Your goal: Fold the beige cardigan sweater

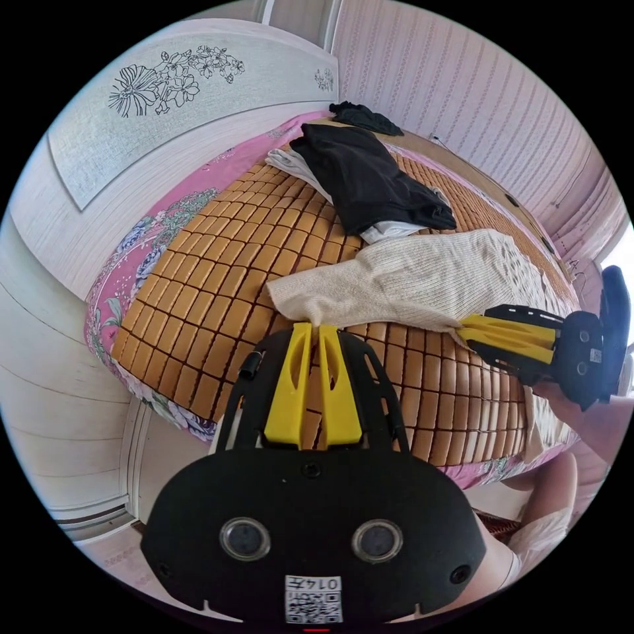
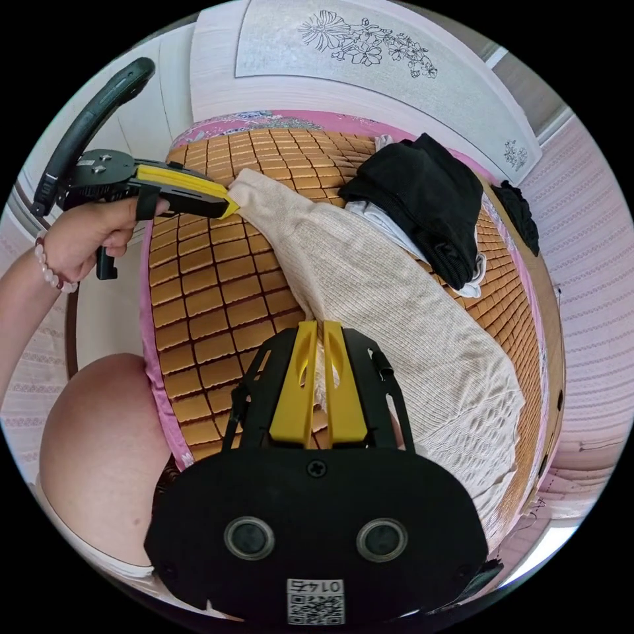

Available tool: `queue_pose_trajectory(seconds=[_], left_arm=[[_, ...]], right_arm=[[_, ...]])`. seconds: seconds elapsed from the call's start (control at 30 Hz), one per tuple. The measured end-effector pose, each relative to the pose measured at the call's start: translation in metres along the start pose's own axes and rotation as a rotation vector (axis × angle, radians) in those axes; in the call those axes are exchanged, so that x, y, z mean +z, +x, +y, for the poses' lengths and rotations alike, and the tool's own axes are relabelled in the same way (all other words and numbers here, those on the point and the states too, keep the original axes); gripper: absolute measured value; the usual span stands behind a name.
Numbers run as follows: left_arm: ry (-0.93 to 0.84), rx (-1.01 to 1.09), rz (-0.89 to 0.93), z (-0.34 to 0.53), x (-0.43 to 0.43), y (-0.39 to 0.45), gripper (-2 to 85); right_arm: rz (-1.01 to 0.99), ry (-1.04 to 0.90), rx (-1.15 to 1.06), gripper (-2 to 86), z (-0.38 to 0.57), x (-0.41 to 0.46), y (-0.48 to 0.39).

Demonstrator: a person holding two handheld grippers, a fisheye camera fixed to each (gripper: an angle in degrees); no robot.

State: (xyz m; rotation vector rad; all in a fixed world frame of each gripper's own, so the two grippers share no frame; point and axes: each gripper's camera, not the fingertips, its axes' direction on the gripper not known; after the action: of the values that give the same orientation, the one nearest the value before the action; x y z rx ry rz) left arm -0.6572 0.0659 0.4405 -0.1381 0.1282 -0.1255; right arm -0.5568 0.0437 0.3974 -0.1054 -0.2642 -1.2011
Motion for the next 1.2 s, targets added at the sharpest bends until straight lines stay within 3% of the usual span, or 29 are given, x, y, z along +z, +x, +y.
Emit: queue_pose_trajectory(seconds=[0.33, 0.53, 0.67, 0.73, 0.8, 0.9, 0.97, 1.07, 1.2], left_arm=[[-0.023, -0.134, 0.091, -0.008, -0.004, -0.011, -0.9], [0.159, 0.001, 0.103, -0.033, -0.067, 0.043, -0.9], [0.415, 0.179, 0.205, -0.069, -0.144, 0.138, -0.7], [0.511, 0.299, 0.333, -0.079, -0.172, 0.200, -0.2], [0.581, 0.428, 0.574, -0.080, -0.195, 0.289, 2.1], [0.432, 0.645, 0.731, -0.074, -0.184, 0.380, 4.6], [0.333, 0.669, 0.751, -0.063, -0.155, 0.405, 4.3], [0.146, 0.646, 0.645, -0.039, -0.091, 0.421, 4.4], [-0.068, 0.678, 0.492, -0.011, -0.032, 0.444, 5.0]], right_arm=[[-0.058, -0.023, 0.036, 0.7, 0.037, 0.000, 0.043], [-0.189, 0.151, 0.239, 0.7, 0.093, -0.042, 0.118], [-0.244, 0.346, 0.468, 1.0, 0.182, -0.090, 0.191], [-0.240, 0.424, 0.581, 1.2, 0.238, -0.112, 0.223], [-0.204, 0.483, 0.722, 1.9, 0.325, -0.136, 0.255], [-0.120, 0.402, 0.930, 3.2, 0.439, -0.140, 0.279], [-0.090, 0.297, 1.023, 5.7, 0.501, -0.128, 0.288], [-0.132, 0.174, 1.150, 9.6, 0.580, -0.108, 0.302], [-0.072, 0.151, 1.194, 11.3, 0.623, -0.101, 0.327]])
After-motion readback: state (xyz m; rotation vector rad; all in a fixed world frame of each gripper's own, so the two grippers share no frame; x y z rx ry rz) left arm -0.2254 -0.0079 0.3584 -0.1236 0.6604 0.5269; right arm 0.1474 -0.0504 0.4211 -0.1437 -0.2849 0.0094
